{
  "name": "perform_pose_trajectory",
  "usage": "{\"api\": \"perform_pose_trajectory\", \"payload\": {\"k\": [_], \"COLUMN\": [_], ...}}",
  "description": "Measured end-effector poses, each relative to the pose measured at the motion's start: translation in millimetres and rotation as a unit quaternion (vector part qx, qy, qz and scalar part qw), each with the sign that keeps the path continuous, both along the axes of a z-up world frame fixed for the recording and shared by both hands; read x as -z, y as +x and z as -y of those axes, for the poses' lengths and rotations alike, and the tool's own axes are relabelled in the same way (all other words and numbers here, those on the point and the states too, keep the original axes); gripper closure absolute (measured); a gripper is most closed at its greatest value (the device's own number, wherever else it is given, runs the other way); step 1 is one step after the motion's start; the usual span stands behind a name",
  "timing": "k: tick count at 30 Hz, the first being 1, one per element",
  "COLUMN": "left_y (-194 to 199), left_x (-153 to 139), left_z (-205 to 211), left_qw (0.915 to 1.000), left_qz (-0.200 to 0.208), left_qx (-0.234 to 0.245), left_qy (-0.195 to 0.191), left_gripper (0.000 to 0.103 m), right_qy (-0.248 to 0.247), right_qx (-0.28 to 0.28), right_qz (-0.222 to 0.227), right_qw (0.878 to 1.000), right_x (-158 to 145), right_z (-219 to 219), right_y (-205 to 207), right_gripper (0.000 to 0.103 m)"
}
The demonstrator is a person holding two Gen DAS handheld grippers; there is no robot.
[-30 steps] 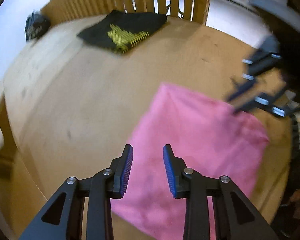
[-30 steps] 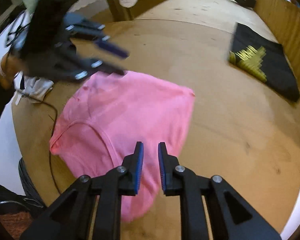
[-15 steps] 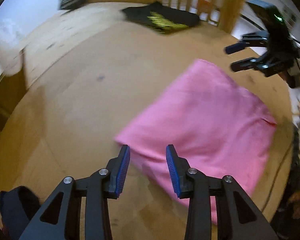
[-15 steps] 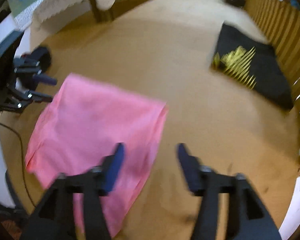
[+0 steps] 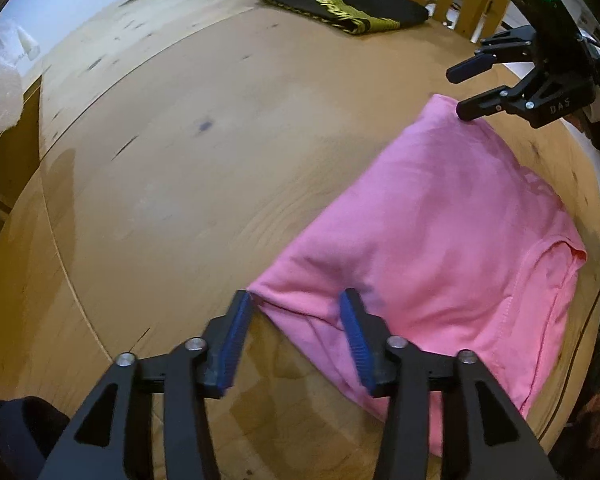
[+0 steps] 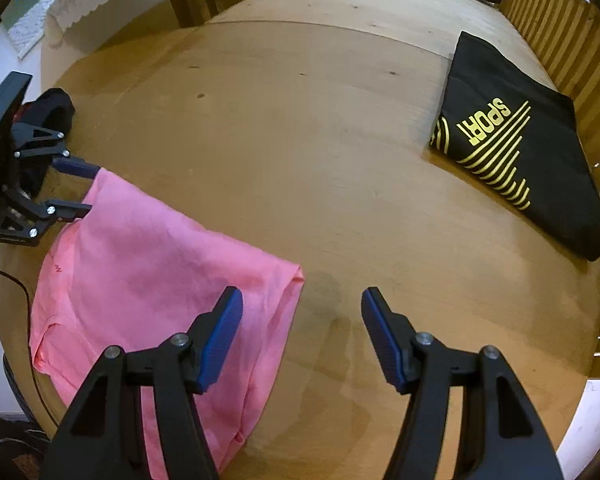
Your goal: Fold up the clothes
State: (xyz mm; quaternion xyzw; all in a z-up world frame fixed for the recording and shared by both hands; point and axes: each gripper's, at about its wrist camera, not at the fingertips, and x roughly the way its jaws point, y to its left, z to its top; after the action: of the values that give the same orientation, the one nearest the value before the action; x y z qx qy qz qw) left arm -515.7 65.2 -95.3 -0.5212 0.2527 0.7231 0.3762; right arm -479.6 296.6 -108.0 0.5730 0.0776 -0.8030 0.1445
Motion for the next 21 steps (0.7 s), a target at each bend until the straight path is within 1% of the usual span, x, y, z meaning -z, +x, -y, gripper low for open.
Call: {"api": "perform_pose_trajectory", "payload": {"k": [2,5,7,10,11,13,14,16,18,21], "left_y": [-1,0,1,3,4,3,4,8,18,13], "left_x": [1,3,4,1,-2,-5,-4,0,5,9], "left_z": [1,2,2,3,4,8,7,3,-5,-24], "left_qw": [1.0000,0.9999,0.9998,0.9996,0.9993,0.9977,0.9969,0.9975,0.9987,0.9993], "left_qz": [0.001,-0.001,-0.001,0.006,0.007,0.024,0.037,0.041,0.036,0.032], "left_qx": [-0.007,-0.010,-0.012,-0.008,-0.008,-0.020,-0.025,-0.023,-0.016,-0.016], "left_qy": [0.003,0.014,0.018,0.028,0.037,0.061,0.065,0.052,0.032,0.014], "left_gripper": [0.051,0.051,0.051,0.051,0.051,0.051,0.051,0.051,0.050,0.048], "right_qy": [0.006,0.002,-0.004,-0.038,-0.057,-0.095,-0.099,-0.092,-0.079,-0.065], "right_qx": [-0.001,-0.001,-0.001,0.011,0.016,0.028,0.028,0.024,0.015,0.001], "right_qz": [0.006,0.014,0.012,0.010,0.013,0.022,0.024,0.022,0.025,0.037], "right_qw": [1.000,1.000,1.000,0.999,0.998,0.995,0.994,0.995,0.996,0.997], "right_x": [4,9,10,9,9,7,5,2,4,10], "right_z": [2,4,4,-3,-7,-15,-15,-13,-8,-1], "right_y": [-8,-15,-15,-10,-8,-4,-2,4,6,7], "right_gripper": [0.042,0.042,0.042,0.042,0.042,0.042,0.042,0.042,0.042,0.042]}}
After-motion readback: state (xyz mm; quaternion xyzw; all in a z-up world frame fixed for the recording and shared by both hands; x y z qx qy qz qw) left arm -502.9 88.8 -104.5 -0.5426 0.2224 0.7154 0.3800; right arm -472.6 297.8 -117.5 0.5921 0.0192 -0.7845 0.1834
